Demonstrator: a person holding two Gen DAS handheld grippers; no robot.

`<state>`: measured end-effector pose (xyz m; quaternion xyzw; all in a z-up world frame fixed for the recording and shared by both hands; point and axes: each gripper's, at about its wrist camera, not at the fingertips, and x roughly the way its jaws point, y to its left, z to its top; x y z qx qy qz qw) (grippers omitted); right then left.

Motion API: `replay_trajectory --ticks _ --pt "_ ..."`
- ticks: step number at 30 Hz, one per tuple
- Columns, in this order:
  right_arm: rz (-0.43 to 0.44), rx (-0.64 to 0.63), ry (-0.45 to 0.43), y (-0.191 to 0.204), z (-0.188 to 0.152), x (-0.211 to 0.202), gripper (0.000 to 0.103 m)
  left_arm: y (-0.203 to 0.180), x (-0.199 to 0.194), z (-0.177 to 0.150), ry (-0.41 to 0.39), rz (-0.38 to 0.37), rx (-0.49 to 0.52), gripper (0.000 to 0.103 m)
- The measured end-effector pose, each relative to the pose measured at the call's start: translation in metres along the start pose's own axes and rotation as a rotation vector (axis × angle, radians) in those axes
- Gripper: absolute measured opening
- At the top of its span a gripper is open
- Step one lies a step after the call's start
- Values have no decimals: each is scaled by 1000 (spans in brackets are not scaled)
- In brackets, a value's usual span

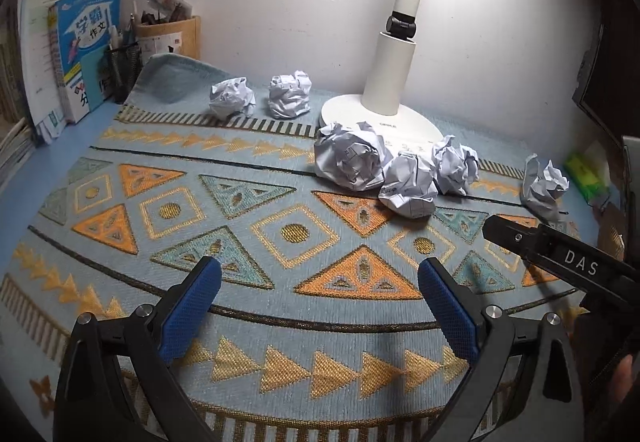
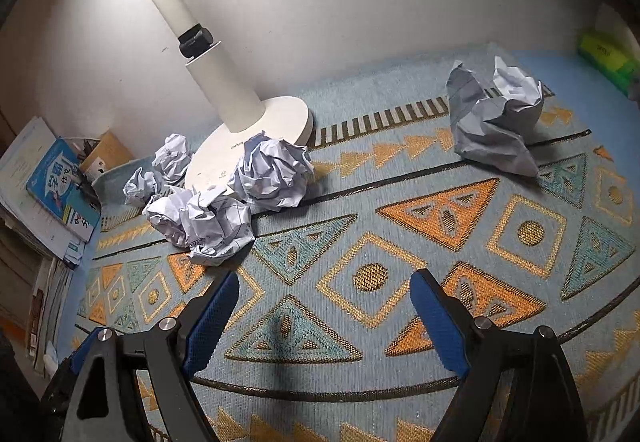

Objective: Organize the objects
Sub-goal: 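Move both tools back over the rug toward the paper balls by the lamp, then grasp a paper ball with the right tool while the left tool grasps another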

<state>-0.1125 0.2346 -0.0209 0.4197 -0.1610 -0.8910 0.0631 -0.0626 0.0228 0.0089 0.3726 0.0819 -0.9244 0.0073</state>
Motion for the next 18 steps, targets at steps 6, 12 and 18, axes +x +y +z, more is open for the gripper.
replay_trajectory --ticks 6,12,18 --pt "46 9 13 -4 1 0 98 1 2 2 6 -7 -6 99" --pt "4 -89 3 15 3 -3 98 11 26 51 102 -115 -40 99" --pt "-52 -218 -4 44 44 1 88 21 73 89 142 -165 -36 99"
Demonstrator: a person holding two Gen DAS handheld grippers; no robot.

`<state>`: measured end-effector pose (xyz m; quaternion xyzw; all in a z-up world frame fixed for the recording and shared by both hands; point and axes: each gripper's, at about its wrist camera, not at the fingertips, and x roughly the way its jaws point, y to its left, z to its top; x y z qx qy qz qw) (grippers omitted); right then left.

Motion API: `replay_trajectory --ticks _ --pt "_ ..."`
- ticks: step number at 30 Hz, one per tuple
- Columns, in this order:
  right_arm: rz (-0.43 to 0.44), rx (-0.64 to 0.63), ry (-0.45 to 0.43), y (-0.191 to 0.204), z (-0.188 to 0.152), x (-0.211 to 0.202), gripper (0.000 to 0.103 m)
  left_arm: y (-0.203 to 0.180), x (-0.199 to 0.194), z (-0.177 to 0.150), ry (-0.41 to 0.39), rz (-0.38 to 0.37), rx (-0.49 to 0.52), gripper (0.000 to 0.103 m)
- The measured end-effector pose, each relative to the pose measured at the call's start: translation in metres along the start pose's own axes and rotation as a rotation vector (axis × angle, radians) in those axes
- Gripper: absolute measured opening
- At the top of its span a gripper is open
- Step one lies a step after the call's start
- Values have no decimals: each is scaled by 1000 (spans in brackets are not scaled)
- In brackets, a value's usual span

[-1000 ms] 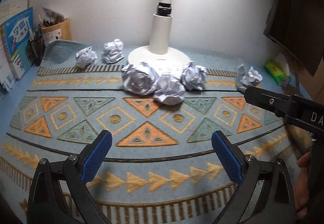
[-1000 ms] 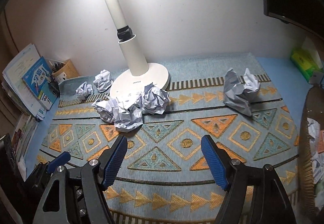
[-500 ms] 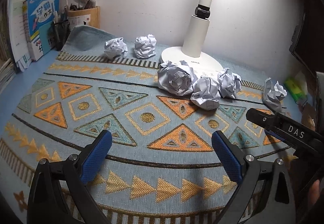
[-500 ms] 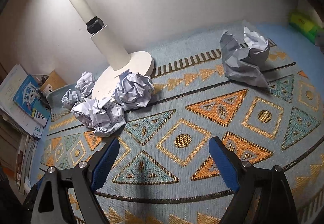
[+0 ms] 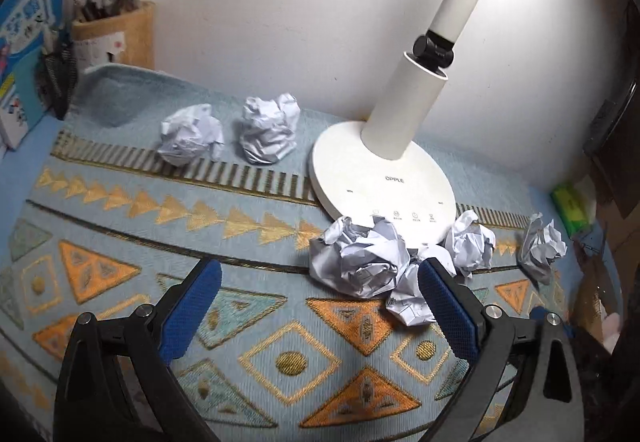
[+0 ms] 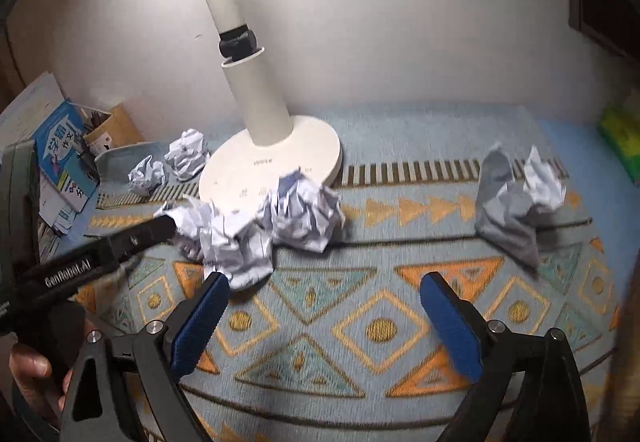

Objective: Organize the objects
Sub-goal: 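Grasp a paper ball with the right tool while the left tool grasps another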

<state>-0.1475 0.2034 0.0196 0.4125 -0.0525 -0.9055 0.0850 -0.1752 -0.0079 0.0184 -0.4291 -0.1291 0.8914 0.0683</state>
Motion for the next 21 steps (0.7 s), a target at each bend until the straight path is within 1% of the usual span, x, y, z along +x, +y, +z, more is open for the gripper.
replay_trajectory --ticks 1,2,3,4,6,8,10,11,13,14,15,16,17,19,21 --pt "2 -13 -8 1 9 4 84 1 8 2 19 -19 2 99" --pt "2 -8 -3 0 16 11 84 2 13 2 15 -21 -1 99" --pt "8 11 10 -3 22 20 82 3 15 0 -2 -17 -9 99" --pt "28 30 23 -6 27 29 79 5 16 -2 -21 -27 -23 99" --pt "73 58 37 -13 29 42 77 7 21 -5 -29 -79 -37 99" --pt "98 55 43 -12 27 53 77 6 29 -4 3 -108 -40 99" --pt "136 43 34 -7 21 60 76 5 31 -4 5 -136 -40 99" --pt "137 34 44 -4 21 63 74 6 31 -4 0 -132 -45 99" --pt "129 18 16 0 24 61 64 5 32 -5 -2 -134 -47 96" --pt "122 18 19 0 24 63 61 6 32 -4 -7 -131 -47 90" --pt "130 16 30 0 24 65 60 4 33 -4 -7 -123 -43 79" --pt "131 15 22 0 23 64 58 2 34 -4 -5 -124 -34 70" --pt "130 14 11 0 23 62 56 0 37 -4 8 -150 -24 56" --pt "136 20 -6 -2 22 59 52 -1 34 -4 -3 -148 -14 56" --pt "147 26 -37 -4 21 53 51 -1 30 -4 -21 -156 -13 55"
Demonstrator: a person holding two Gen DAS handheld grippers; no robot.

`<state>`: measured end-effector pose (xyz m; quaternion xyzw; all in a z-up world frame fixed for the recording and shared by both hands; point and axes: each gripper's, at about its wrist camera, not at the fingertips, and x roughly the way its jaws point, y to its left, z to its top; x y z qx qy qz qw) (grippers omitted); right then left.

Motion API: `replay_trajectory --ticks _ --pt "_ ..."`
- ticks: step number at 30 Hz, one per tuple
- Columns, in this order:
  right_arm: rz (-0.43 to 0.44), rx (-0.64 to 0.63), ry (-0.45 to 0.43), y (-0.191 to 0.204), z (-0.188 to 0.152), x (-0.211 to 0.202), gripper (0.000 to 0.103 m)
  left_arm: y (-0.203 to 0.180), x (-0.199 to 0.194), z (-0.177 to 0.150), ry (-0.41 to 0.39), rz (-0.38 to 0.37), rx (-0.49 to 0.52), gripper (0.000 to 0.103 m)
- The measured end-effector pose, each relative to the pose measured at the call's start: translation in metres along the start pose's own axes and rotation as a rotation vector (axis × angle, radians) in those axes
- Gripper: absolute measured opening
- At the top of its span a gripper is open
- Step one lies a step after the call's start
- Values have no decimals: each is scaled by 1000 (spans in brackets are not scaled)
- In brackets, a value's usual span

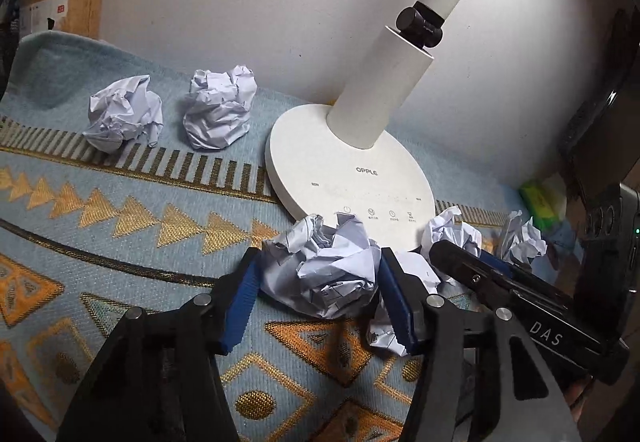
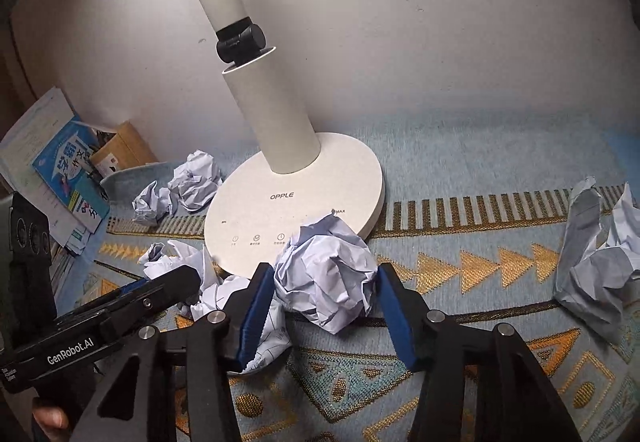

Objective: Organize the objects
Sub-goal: 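Grasp a paper ball with the right tool while the left tool grasps another, then carry both paper balls to the glass bowl and open both tools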

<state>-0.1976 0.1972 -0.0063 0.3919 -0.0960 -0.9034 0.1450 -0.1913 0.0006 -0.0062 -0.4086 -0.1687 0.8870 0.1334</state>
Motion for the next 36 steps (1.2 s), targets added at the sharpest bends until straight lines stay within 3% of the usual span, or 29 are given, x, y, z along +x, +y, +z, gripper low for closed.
replay_trajectory --ticks 3,7,15,20,24,27,30,33,36 --pt "12 10 -40 -2 -1 -9 51 4 -13 -1 -52 1 1 55" --pt "-36 19 -91 2 -8 -28 51 2 -24 -4 -92 18 17 55" --pt "-77 -80 -149 46 -60 -118 51 -27 -78 -45 -96 38 43 55" --pt "-83 -137 -87 56 -111 -158 51 -50 -114 -101 -77 57 76 55" --pt "-105 -113 -34 41 -146 -174 51 -71 -123 -145 -55 107 134 55" --pt "-104 -91 1 26 -166 -180 51 -77 -124 -169 -22 99 128 55" --pt "-103 -71 25 15 -176 -183 52 -78 -117 -181 13 116 134 55" --pt "-104 -63 48 11 -181 -181 53 -82 -124 -183 -12 131 139 55" --pt "-119 -67 64 10 -182 -179 64 -81 -120 -184 6 141 127 56"
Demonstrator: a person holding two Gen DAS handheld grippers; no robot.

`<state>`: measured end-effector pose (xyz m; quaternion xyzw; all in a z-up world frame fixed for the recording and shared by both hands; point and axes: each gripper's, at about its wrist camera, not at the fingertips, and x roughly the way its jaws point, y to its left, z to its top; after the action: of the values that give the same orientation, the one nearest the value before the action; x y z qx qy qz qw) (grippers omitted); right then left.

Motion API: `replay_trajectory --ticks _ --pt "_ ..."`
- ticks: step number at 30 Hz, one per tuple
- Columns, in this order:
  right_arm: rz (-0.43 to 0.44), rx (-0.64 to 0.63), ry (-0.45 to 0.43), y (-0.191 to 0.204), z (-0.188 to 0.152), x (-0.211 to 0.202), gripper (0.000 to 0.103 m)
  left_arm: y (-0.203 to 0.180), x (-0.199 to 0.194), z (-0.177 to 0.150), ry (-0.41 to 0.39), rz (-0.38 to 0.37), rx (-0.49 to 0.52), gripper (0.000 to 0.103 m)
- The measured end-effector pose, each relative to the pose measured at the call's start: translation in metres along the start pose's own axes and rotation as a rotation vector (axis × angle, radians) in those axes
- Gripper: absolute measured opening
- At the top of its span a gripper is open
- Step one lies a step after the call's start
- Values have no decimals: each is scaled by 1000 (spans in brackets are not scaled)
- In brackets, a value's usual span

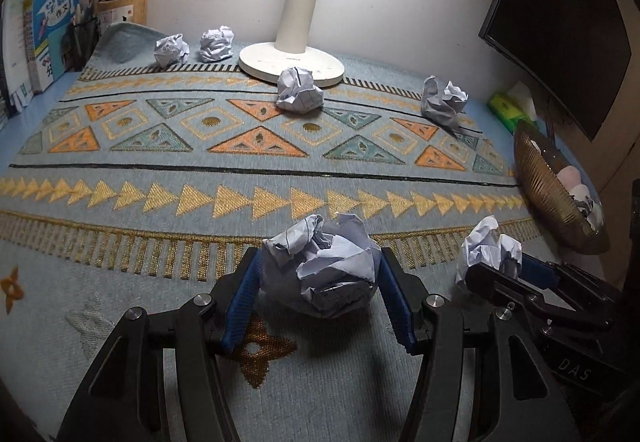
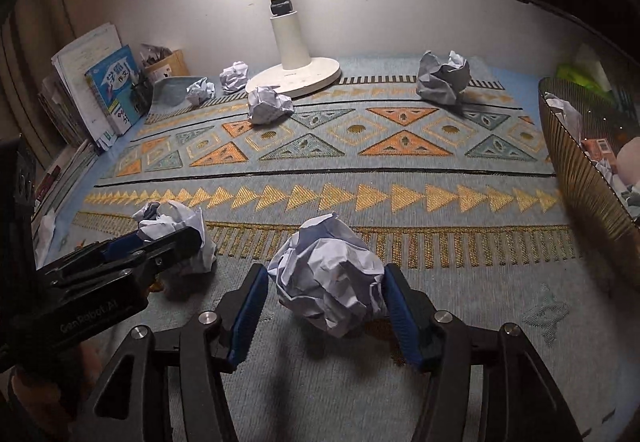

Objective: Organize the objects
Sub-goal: 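Carry both paper balls to the glass bowl and open both tools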

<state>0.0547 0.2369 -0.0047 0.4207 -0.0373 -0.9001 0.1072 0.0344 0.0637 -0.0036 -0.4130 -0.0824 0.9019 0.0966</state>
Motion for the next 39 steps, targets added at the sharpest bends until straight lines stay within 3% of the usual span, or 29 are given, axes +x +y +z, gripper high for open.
replay_trajectory --ticks 8,19,24,31,33,35,39 --pt "-5 4 27 -5 -4 5 65 -3 0 0 -17 18 17 56" --pt "-5 1 -1 0 8 8 64 -1 1 2 -11 5 4 56" --pt "-27 -5 16 2 12 17 47 -2 1 2 -11 6 3 56" --pt "37 44 9 -8 14 16 42 -2 1 2 -10 7 5 56" --pt "53 63 -15 -12 15 7 42 -4 1 4 -7 13 7 56" --pt "47 73 -51 -17 17 -7 42 -5 2 6 11 -27 -10 56" --pt "-5 77 -134 -33 28 -44 42 -30 -4 20 -4 -63 25 56"
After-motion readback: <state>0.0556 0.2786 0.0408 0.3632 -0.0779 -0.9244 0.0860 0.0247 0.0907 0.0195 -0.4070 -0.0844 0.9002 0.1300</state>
